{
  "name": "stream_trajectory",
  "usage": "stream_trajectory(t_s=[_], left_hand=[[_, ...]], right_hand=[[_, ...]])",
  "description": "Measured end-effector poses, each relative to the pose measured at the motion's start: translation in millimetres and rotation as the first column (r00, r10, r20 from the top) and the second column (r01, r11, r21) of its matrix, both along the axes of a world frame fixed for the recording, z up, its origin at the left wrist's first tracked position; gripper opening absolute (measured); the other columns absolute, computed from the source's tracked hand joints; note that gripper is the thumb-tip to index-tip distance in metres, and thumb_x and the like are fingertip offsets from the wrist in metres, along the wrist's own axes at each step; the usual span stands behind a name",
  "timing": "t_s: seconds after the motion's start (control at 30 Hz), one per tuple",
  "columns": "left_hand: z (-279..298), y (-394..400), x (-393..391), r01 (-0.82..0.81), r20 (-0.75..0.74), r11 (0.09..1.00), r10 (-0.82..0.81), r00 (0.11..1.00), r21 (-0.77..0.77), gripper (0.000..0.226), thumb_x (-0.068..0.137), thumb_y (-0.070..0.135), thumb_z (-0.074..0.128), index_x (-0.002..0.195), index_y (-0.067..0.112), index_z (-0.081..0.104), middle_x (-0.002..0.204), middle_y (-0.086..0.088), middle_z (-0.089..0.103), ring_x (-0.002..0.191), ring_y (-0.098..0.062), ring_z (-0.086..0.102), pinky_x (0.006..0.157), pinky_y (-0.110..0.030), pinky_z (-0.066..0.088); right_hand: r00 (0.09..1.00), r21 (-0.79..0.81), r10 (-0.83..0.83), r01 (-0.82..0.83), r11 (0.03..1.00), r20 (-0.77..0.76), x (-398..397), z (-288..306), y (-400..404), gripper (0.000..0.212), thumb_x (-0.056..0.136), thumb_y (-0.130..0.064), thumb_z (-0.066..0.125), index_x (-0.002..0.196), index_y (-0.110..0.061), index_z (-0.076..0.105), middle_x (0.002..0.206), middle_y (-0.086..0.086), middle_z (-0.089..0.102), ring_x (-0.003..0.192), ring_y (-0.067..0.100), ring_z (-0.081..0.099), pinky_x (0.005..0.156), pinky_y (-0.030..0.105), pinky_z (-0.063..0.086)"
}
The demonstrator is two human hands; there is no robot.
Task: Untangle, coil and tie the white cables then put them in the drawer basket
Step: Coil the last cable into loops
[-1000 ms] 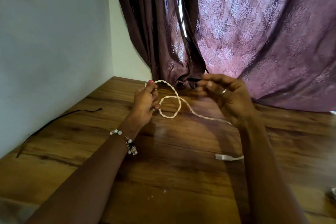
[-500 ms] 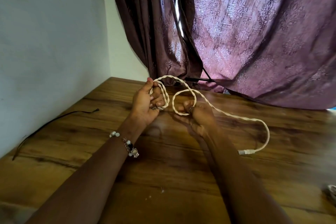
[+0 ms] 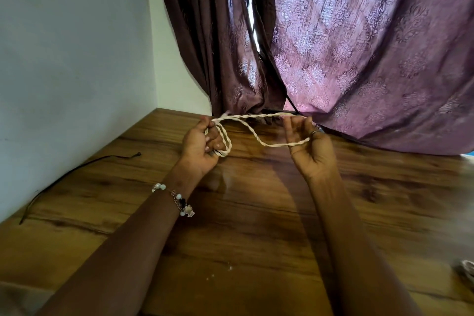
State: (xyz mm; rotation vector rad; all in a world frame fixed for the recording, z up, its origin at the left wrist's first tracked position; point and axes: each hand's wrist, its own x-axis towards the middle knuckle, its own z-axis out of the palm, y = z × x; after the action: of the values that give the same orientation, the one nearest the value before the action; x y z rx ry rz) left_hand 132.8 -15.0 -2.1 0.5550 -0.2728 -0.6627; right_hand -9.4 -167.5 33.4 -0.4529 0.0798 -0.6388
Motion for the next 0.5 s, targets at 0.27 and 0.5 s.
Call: stream_trajectory(t_s=[0.27,0.5], left_hand=[[4,6,-7,0.162,0.055,0.987,-0.161,0.985,-0.020,0.039,0.103,0.030,0.029,0.069,0.014,0.042,0.034,0.006,0.026,0.022,-0.004,0.019,0.029,-0.013,0.023],[8,18,-1,0.168,0.006,0.967,-0.170,0.985,-0.189,0.046,0.102,0.032,0.032,0.063,0.014,0.048,0.036,0.006,0.028,0.024,-0.007,0.020,0.031,-0.013,0.023]], right_hand=[[0.232,-0.907,-0.879,0.176,-0.383,0.416,-2,-14,-13,0.026,0.091,-0.026,0.048,0.096,-0.014,0.071,0.064,0.014,0.065,0.055,0.034,0.058,0.048,0.033,0.041],[0.183,-0.624,-0.744,-0.440,-0.646,0.642,-17,-6,-6,0.020,0.074,-0.022,0.053,0.085,-0.017,0.069,0.067,0.011,0.067,0.066,0.035,0.061,0.050,0.028,0.037]])
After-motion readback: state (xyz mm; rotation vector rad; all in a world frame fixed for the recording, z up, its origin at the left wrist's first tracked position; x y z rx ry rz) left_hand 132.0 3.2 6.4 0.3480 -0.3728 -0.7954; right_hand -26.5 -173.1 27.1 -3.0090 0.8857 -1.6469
